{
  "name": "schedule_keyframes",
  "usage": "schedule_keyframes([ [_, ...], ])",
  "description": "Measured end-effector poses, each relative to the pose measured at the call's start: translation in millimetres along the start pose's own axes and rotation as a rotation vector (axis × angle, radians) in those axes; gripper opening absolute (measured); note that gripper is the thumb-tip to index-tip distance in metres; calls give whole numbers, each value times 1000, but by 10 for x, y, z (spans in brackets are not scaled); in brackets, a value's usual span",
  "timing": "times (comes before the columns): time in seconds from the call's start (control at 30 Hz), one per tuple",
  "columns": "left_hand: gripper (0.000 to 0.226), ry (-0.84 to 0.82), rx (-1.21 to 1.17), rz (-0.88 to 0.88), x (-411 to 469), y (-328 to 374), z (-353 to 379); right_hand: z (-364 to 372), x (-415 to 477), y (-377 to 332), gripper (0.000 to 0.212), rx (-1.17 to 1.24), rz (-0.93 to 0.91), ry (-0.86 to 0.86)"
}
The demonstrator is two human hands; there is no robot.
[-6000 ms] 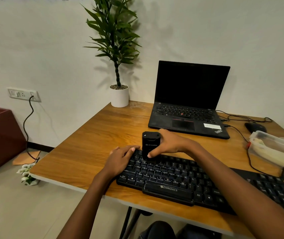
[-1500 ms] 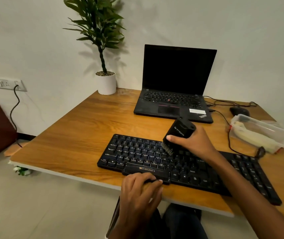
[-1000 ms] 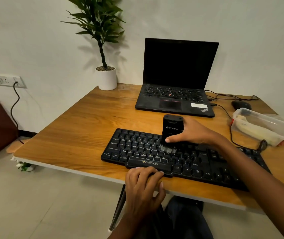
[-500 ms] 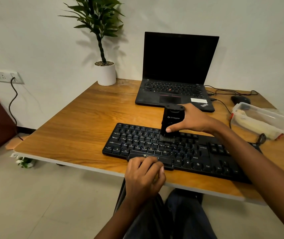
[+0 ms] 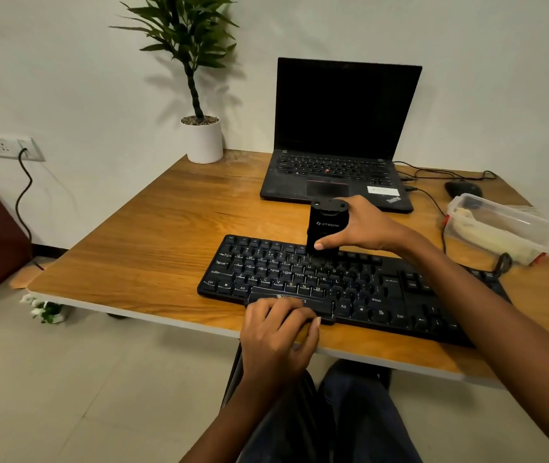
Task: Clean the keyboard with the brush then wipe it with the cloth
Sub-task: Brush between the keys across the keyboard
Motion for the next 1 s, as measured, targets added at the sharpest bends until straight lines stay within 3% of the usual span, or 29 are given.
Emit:
schedule_keyframes([
  [0.13, 10, -19, -1, -24, -11, -11, 5, 108, -40, 1, 45, 70, 17, -62],
  [0.33, 8, -34, -1, -41, -10, -15, 7, 87, -27, -39, 41, 53, 2, 2],
  [0.53, 10, -52, 19, -47, -4, -18, 6, 41, -95, 14, 35, 77, 81, -181],
  [0.73, 10, -64, 6, -53, -7, -23, 8, 59, -100, 81, 40, 93, 77, -62],
  [1.0, 12, -89, 19, -62, -3, -24, 6, 116, -51, -20, 41, 101, 58, -118],
])
Point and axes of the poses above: each hand's wrist, its own x-axis towards the middle knuckle, its own z-axis out of the palm, y = z × x, the point moved 7 cm from there along x, towards the middle knuckle, and after that the axes turned 14 degrees about -z, right-handed, at the moved point
